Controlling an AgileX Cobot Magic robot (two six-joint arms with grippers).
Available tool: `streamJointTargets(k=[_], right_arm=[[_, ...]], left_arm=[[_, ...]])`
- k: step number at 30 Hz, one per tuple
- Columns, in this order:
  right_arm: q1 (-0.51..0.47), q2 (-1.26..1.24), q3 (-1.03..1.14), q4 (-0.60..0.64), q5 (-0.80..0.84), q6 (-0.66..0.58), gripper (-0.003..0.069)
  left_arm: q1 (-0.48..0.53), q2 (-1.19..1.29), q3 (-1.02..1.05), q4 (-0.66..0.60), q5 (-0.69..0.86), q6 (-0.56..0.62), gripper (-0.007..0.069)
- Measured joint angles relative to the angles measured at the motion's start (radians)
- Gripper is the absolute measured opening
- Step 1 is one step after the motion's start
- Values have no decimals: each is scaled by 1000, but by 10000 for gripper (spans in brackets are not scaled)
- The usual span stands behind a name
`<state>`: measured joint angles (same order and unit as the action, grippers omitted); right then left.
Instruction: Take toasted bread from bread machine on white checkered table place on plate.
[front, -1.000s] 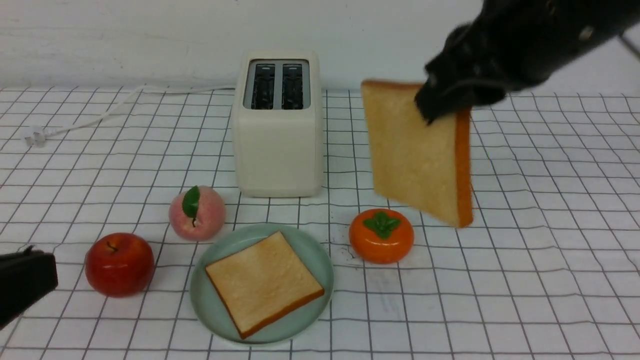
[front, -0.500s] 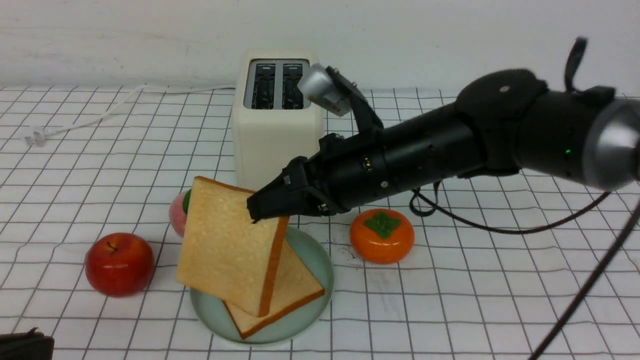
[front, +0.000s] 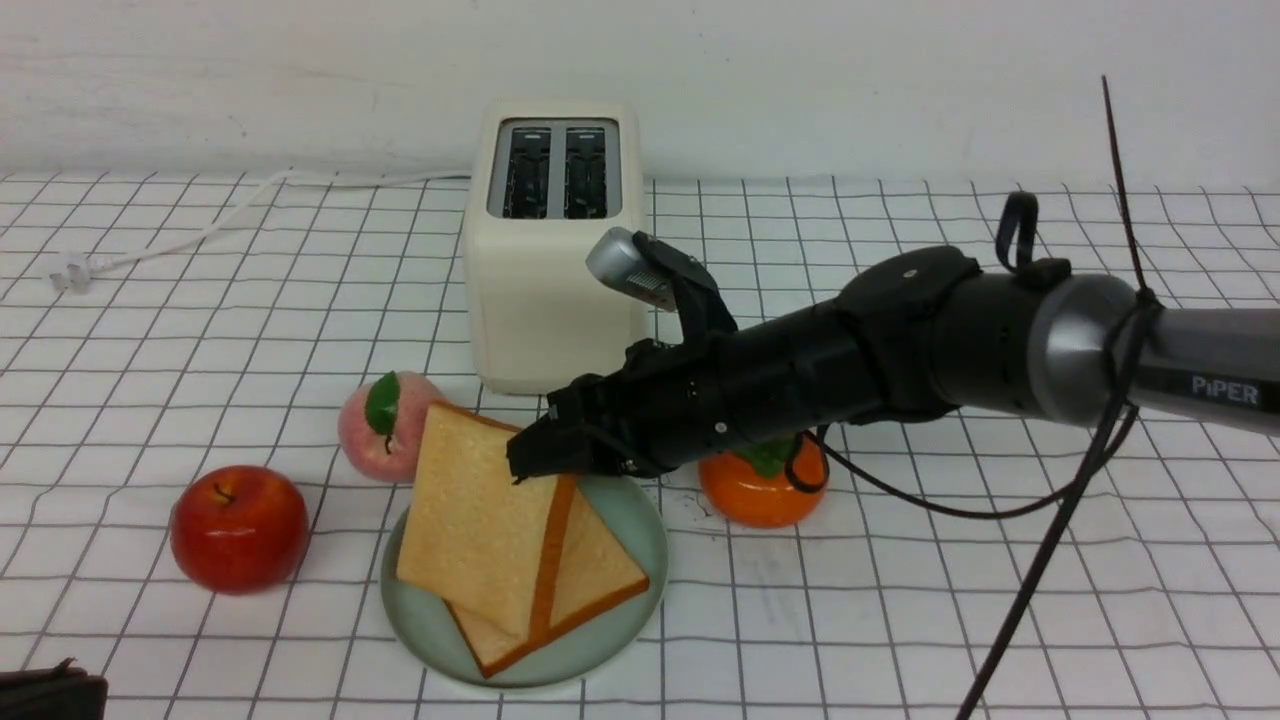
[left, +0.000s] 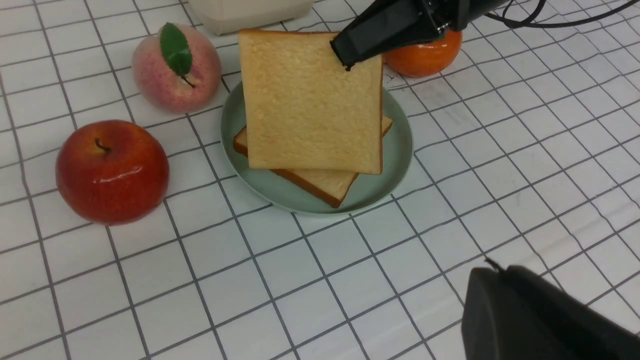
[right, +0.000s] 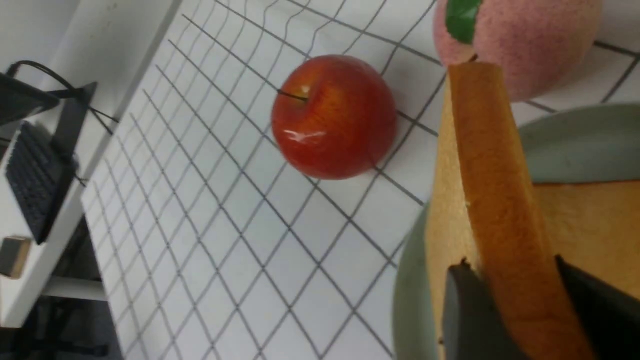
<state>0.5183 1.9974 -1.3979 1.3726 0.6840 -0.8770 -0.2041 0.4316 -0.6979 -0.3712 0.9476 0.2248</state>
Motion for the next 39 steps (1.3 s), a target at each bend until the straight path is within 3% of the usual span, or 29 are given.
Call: streamJointTargets(k=[7,12,18,20,29,34,39], right_arm=[[-29,-2,0,-113,-6,28,475],[-75,-51,0,-251,8,137,499],[-153,-234,0,-544,137,403,394],[-158,-355,0,-701,261,517,297],[-158,-777,96,-1075,518,758,34],[-158,-1057,242,-1167,538,824,0],[-158,-1327,419,-1211,516,929,0]], left_arm=[[0,0,0,0,0,-3,-13],[0,0,0,1,-2,-4,-13],[0,0,0,39,-114,-8,-13],[0,0,0,92,-175,-30,-13],[-19,-211,65,193,-272,-201,-13],[-19,-412,171,194,-317,-269,-13],[-19,-448,292,193,-365,-284,-13]])
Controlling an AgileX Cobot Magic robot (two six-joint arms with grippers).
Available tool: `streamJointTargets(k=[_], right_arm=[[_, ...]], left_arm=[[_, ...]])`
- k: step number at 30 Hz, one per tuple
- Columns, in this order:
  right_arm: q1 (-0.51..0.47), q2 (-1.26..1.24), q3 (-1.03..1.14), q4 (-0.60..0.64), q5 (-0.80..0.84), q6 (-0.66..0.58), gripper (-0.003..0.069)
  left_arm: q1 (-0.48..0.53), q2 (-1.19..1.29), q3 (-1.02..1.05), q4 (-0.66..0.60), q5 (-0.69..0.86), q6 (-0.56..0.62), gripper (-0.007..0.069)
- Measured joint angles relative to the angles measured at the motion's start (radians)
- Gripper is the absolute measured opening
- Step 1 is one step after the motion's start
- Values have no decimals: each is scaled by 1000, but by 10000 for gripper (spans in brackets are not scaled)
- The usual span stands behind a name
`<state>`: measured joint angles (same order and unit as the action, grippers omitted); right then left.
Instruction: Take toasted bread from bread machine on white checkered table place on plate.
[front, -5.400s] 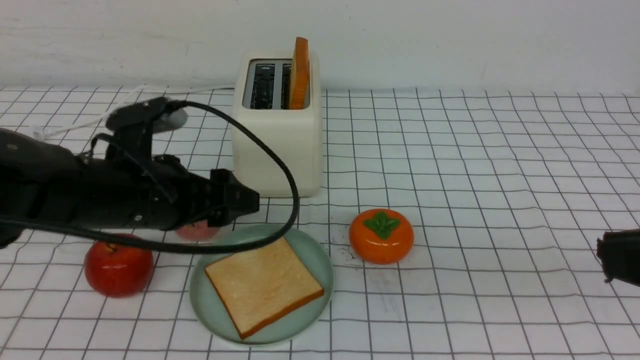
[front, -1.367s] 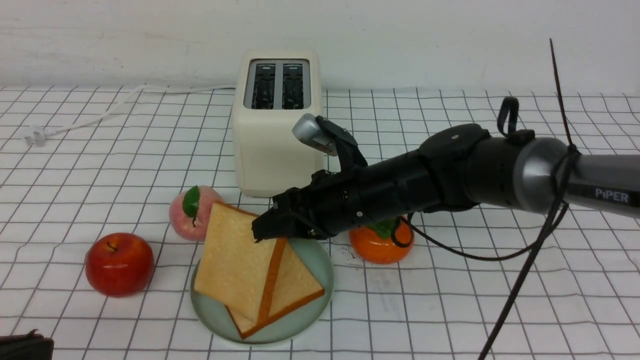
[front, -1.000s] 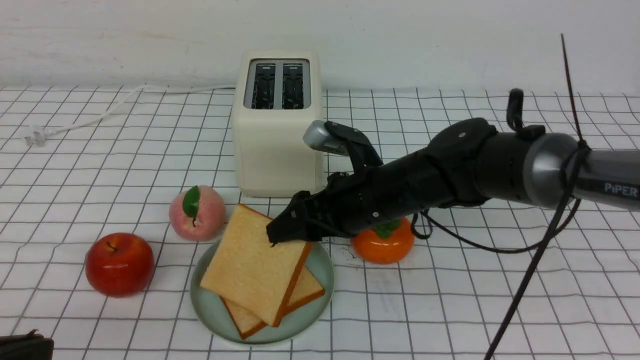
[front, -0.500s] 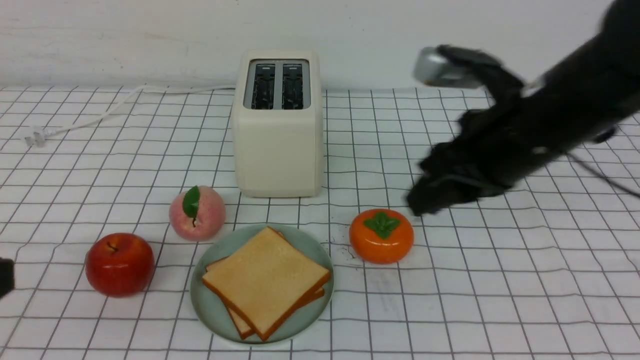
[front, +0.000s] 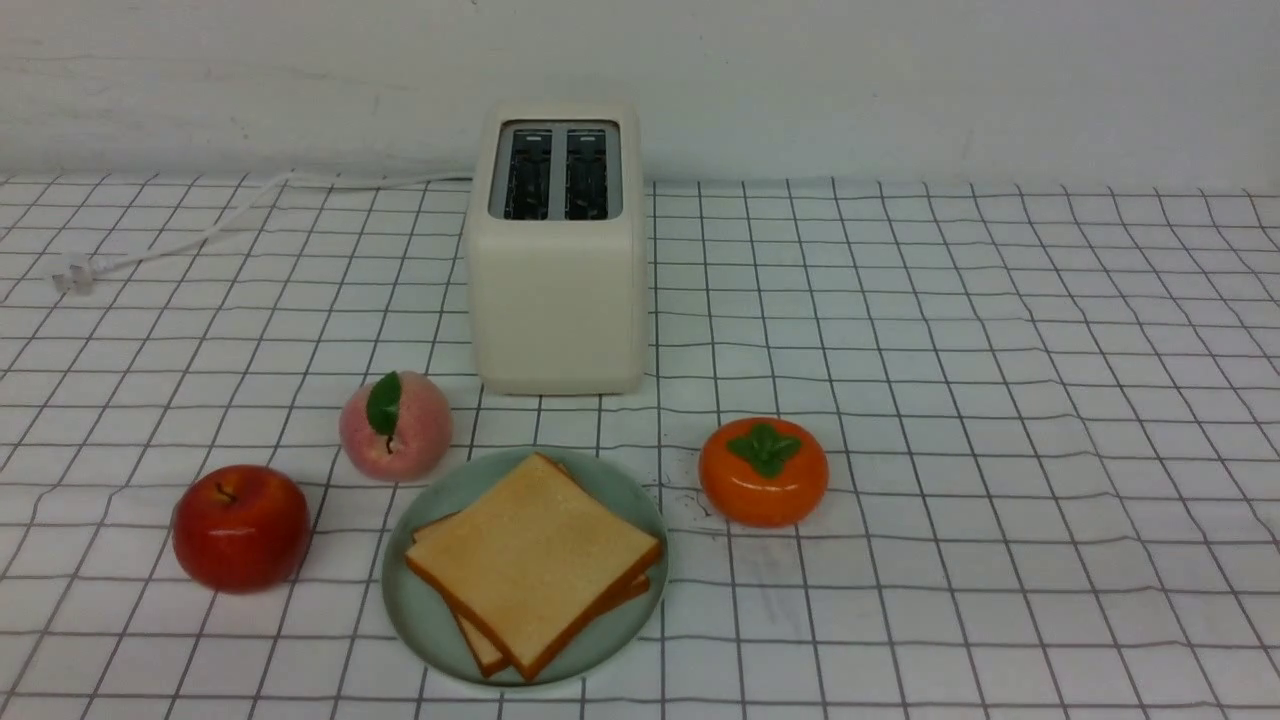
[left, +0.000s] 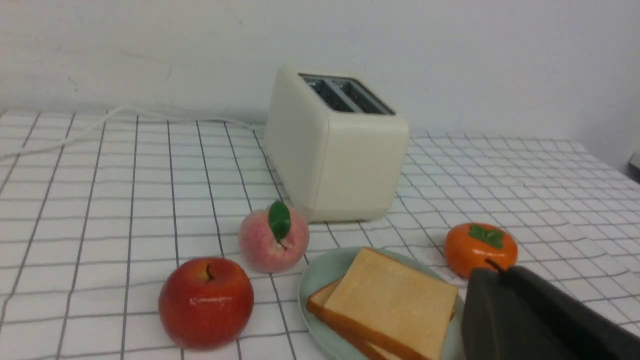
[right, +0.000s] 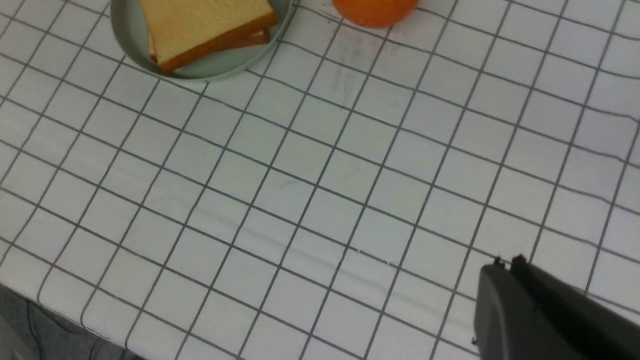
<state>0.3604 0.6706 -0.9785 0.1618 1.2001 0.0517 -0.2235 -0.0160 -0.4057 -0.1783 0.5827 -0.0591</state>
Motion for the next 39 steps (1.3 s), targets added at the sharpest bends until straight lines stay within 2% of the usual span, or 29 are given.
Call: streamJointTargets(k=[4,8,9,11,16,29,32,35,39], right_arm=[[0,-204,153,-35,-65,90,0],[0,-335,296,-69,-205,150,0],[0,-339,303,-70,-214,156,1],[0,-372,391,-67,-352,200,3],[0,-376,503,-69,-503,229,13],[-2,-392,656,-82,-537,239,22],[-35,-431,673,-119,-559,238,16],[-149,-525,761,-154,-646,197,-15],[-282,-649,924,-154,-739,153,-20]], left_arm=[[0,0,99,0,-92,-3,-13],[0,0,159,-1,-210,-4,-13],[0,0,163,-1,-217,-4,-13],[0,0,183,-2,-234,-4,-13],[0,0,211,-2,-234,-4,-13],[0,0,235,-2,-219,-6,-6],[0,0,235,-2,-218,-6,-4],[0,0,235,-2,-218,-6,-2],[0,0,235,-2,-218,-7,-2]])
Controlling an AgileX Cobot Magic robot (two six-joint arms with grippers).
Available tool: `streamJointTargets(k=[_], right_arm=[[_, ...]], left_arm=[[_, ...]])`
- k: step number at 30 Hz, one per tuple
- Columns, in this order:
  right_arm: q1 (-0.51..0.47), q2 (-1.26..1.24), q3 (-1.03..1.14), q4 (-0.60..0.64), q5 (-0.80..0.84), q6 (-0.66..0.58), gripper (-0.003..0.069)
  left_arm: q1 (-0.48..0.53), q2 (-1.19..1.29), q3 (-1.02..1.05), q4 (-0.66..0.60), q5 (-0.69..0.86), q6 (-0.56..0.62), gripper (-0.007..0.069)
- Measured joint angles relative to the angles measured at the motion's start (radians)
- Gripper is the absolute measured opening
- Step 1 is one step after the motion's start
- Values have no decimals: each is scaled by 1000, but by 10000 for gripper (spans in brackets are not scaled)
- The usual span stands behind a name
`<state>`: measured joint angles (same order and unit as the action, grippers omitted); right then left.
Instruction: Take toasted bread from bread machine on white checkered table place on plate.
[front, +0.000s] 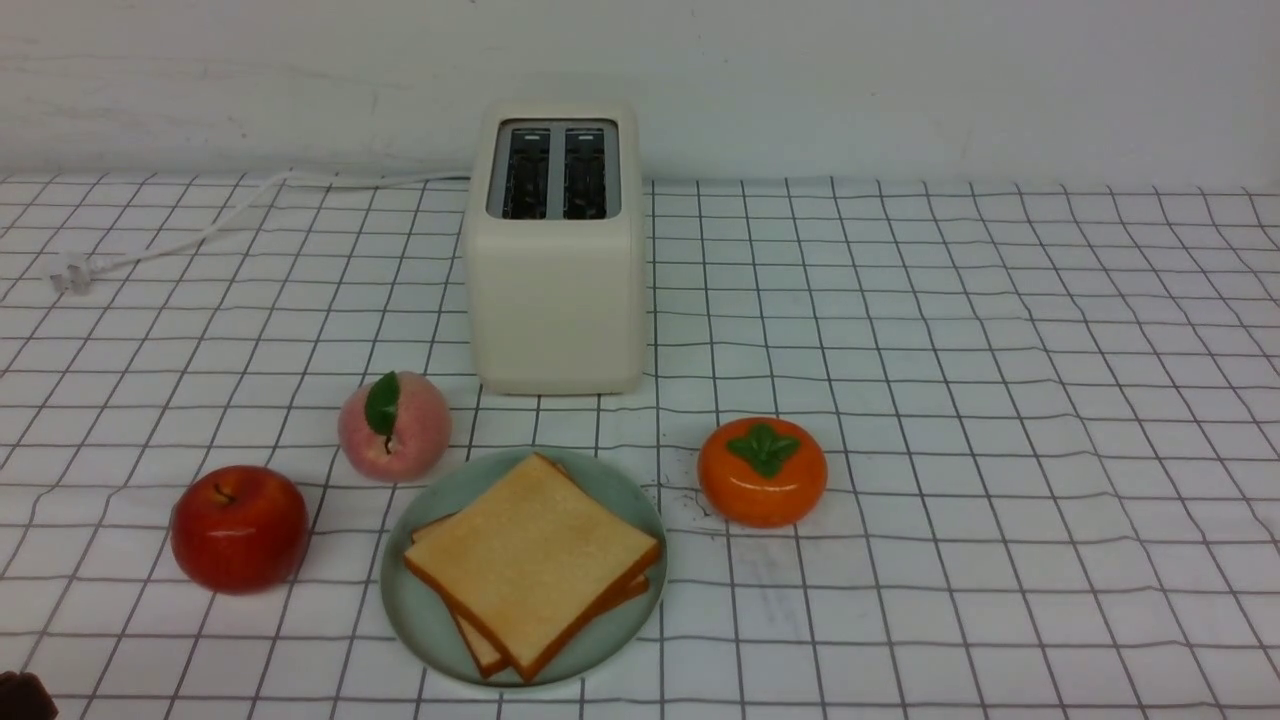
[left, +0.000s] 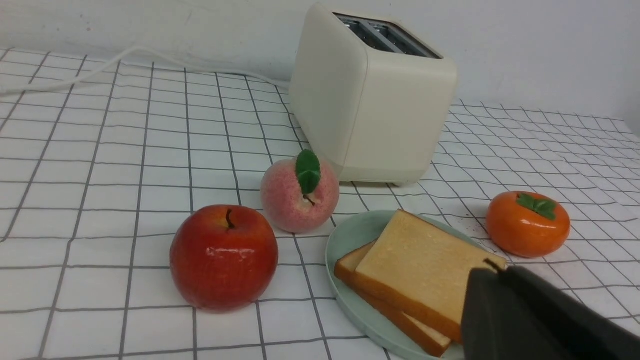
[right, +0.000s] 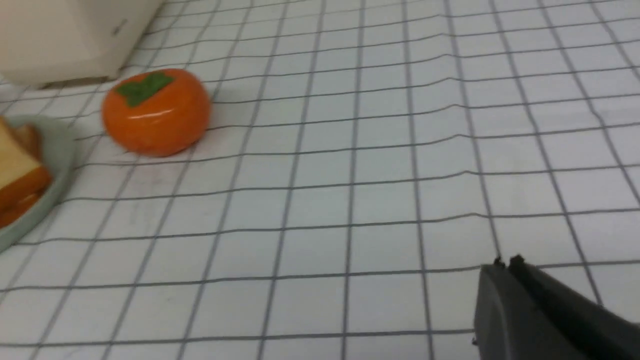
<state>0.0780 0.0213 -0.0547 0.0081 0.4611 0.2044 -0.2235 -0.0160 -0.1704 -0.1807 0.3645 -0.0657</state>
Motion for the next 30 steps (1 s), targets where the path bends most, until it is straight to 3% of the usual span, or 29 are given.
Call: streamJointTargets(k=[4,30], right_arm=[[-55,-32,65,-1,-45,-12,-21],[-57,-32,65,-8,-48,-12,-17]], left_arm=[[0,0,1,0,1,0,0],[0,0,1,-1,3,0,8]])
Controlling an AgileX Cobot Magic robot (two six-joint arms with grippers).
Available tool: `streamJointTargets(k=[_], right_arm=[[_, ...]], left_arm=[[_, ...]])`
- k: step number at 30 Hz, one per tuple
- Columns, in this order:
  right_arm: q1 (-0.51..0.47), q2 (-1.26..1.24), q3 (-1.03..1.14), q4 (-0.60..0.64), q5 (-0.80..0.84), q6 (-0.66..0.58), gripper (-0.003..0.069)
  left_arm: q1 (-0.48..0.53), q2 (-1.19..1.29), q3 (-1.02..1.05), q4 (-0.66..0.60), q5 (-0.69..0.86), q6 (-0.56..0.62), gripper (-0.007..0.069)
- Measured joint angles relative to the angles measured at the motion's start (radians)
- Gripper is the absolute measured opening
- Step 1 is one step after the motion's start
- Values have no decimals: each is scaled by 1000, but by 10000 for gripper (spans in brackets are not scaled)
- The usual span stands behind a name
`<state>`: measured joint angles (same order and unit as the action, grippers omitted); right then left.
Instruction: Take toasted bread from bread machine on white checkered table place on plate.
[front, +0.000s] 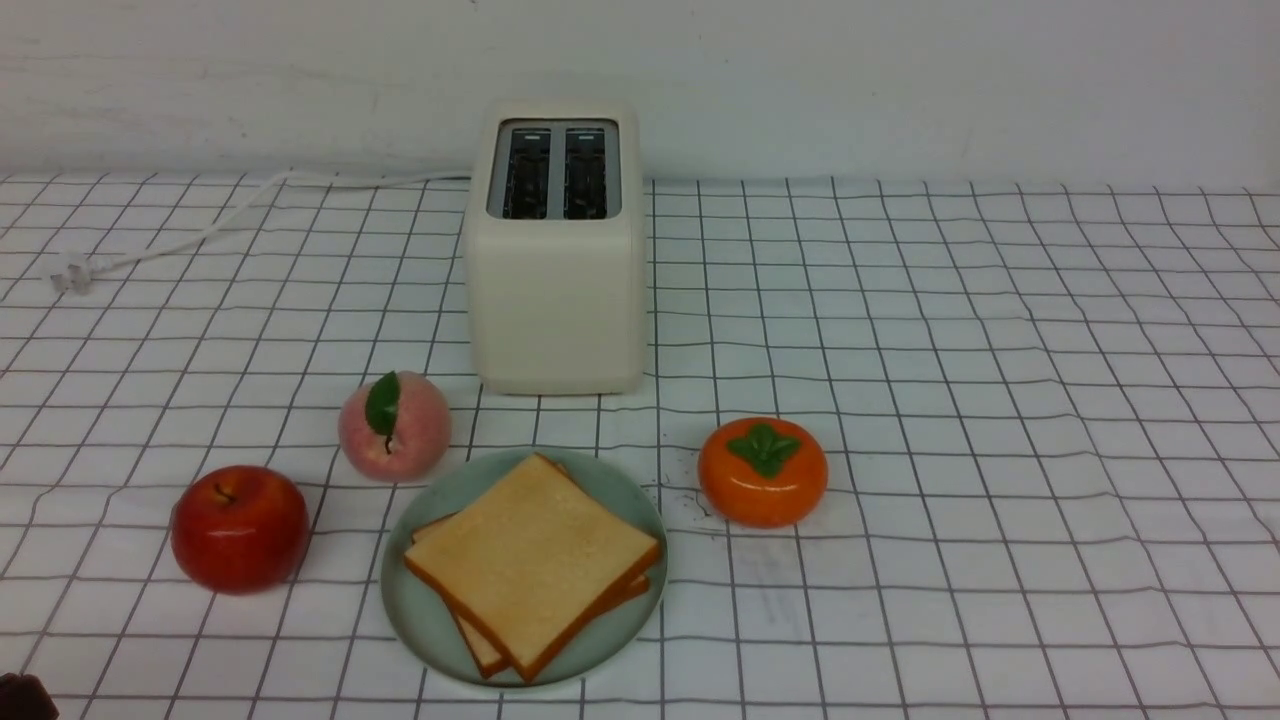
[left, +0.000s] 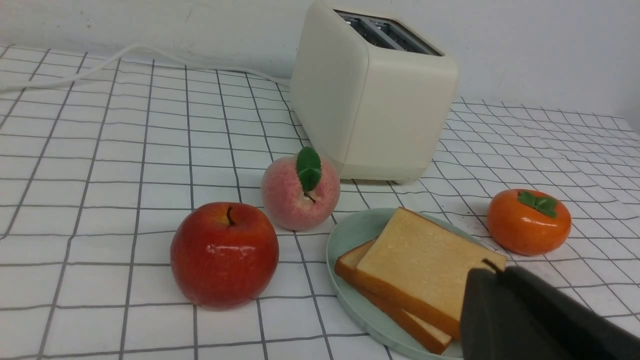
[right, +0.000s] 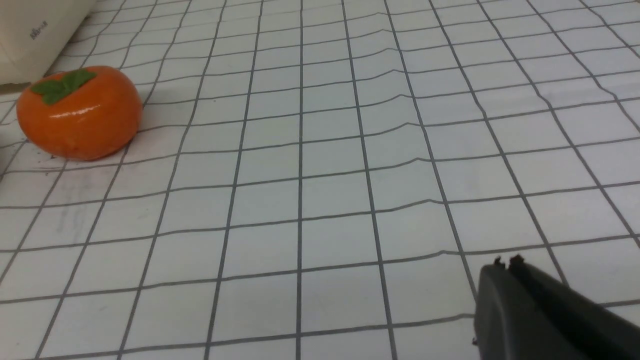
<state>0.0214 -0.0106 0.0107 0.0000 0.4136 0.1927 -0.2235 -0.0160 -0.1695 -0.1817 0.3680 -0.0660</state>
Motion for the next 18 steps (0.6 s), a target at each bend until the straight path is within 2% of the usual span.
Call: streamJointTargets(k=[12,16,18], right_arm=[[0,0,0,0,0,0,-8],[0,0,0,0,0,0,-3],[0,0,0,0,0,0,-1]], left_arm=[[1,0,11,0,-15,0,8],[60,0,47,1,-33,-5,8],[129,0,90,1,-46,-19,-8]])
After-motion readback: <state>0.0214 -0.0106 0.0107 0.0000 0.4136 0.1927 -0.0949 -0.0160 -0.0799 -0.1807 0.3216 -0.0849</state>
